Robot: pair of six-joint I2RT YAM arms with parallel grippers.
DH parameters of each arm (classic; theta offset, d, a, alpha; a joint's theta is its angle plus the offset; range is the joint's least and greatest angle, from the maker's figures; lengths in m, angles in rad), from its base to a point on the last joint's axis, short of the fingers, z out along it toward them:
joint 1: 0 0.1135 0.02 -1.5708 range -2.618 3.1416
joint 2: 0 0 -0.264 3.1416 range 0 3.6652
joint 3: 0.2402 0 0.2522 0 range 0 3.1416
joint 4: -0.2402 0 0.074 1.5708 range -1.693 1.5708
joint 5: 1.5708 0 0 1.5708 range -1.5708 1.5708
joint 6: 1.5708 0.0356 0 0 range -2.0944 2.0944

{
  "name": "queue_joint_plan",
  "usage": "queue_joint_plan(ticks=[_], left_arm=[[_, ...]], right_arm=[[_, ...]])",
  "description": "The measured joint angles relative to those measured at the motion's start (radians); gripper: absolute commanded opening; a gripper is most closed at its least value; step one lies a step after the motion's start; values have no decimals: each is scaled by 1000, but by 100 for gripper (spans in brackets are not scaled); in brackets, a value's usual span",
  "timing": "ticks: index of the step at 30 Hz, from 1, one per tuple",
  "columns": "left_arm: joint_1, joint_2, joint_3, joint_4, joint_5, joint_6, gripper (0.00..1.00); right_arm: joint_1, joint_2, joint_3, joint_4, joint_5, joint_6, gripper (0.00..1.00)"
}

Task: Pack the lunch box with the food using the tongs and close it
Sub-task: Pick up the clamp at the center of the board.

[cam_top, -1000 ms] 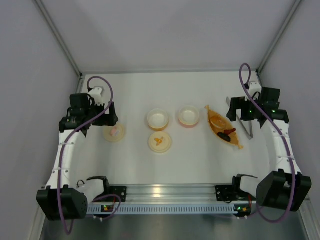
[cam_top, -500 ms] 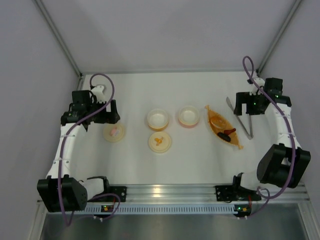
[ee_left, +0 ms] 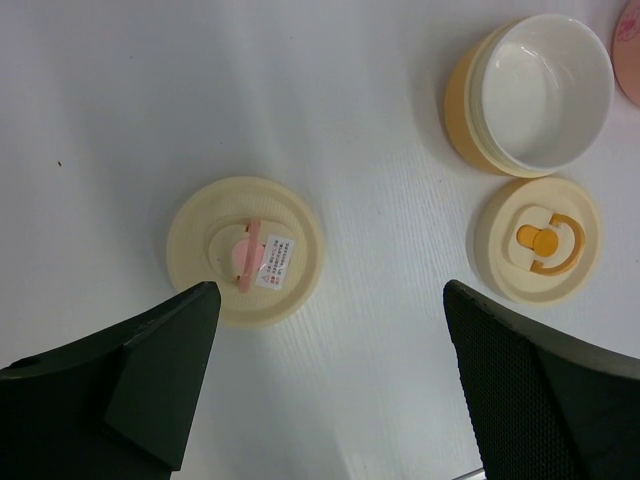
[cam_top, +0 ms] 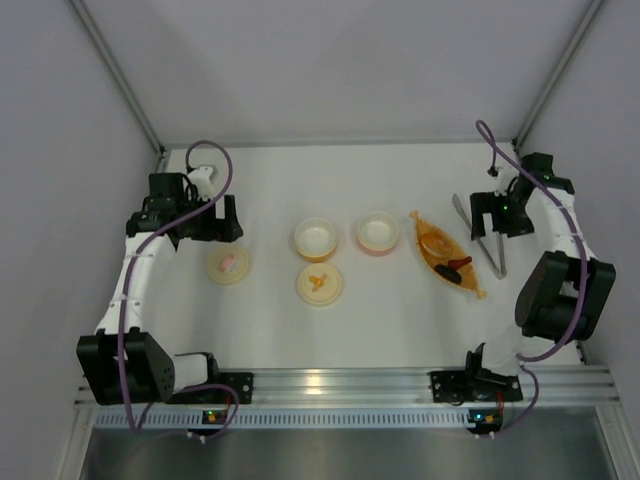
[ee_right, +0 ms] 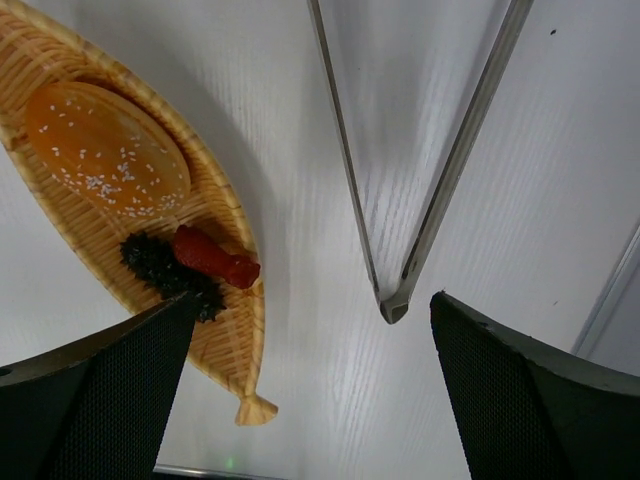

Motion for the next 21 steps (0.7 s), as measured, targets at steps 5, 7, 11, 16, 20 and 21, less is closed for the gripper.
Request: queue_joint_plan(ticks=[5,7,11,16,20,21], left_arm=[[0,19,6,7,3,0,98],[0,22,10,6,3,0,98],[0,26,25,10,3,2,98],[0,39,36,21,2,6,98],[0,58,37,23,-5,11,98],[0,63,37,24,-5,13,98]], right_arm=[[0,82,27,-11,32,0,99],[0,111,33,-8,43,0,99],[-1,158,45,-4,58,1,99],[-1,204,57,8,63,2,99],[-1,237,58,23,66,2,98],[-1,245,58,30,66,2,97]])
